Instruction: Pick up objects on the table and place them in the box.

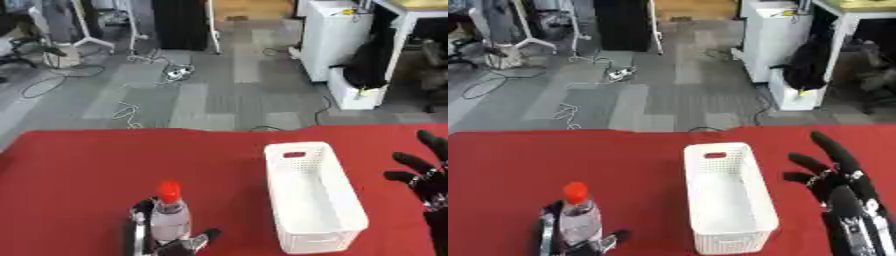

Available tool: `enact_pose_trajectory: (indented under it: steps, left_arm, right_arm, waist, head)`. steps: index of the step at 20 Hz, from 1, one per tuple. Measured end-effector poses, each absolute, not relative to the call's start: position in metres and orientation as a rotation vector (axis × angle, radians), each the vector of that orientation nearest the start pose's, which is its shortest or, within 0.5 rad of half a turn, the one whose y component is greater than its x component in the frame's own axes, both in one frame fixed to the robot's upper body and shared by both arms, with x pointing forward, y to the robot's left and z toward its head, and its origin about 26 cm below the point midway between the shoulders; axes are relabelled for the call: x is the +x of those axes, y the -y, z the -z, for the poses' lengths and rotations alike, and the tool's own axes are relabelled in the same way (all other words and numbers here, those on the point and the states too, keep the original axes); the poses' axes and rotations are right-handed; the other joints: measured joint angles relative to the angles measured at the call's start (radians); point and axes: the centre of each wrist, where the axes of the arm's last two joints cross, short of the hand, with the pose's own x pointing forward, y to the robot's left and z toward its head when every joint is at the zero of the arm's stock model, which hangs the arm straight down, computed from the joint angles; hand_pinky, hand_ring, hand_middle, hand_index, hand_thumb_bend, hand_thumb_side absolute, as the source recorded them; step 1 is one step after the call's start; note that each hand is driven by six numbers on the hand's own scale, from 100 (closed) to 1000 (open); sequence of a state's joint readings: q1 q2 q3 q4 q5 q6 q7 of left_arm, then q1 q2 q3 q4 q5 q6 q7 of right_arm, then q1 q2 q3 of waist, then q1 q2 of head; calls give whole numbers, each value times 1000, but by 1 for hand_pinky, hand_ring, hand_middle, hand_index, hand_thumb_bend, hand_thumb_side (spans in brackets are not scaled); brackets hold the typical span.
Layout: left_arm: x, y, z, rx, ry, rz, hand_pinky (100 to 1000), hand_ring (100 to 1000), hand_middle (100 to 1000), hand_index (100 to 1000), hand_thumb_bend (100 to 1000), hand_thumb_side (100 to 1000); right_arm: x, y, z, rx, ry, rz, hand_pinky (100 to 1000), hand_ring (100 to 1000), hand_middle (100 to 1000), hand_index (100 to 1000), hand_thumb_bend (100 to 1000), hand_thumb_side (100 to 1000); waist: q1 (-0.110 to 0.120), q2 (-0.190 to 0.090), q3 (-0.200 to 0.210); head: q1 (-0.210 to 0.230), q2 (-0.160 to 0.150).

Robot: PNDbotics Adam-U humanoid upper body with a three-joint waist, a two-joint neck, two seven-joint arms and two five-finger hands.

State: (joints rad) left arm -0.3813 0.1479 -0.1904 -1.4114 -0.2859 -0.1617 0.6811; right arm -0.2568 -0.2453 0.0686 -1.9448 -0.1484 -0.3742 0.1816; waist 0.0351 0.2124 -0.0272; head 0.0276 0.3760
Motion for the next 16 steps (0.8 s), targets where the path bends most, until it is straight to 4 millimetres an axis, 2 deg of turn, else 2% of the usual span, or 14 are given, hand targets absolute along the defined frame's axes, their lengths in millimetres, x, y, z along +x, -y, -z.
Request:
enact_pose_trajectory:
  steps: [1,3,9,16]
  left_arm:
    - [363,-192,-56,578,2063,-62,100,150,100,101,809,268]
    - [363,-192,-56,578,2069,-76,100,149,100,100,790,265]
    - [362,-191,-59,559,2086,-87,100,149,100,101,784,262]
    - [361,-191,-90,489,2142,-75,100,145,100,102,779,264]
  right_arm:
    - [303,237,-165,244,2507,-482,762,860,992,987,100,712]
    - [303,237,-165,243,2507,-481,762,861,992,988,100,714]
    - [303,237,-165,242,2507,-481,762,861,992,989,100,716]
    - [303,238,-165,239,2506,-479,761,860,992,990,100,716]
  waist:
    - [0,0,0]
    - [-2,0,0]
    - [-4,0,0]
    - [2,-1,4]
  head:
    - [0,0]
    - [0,0]
    - [0,0]
    - [0,0]
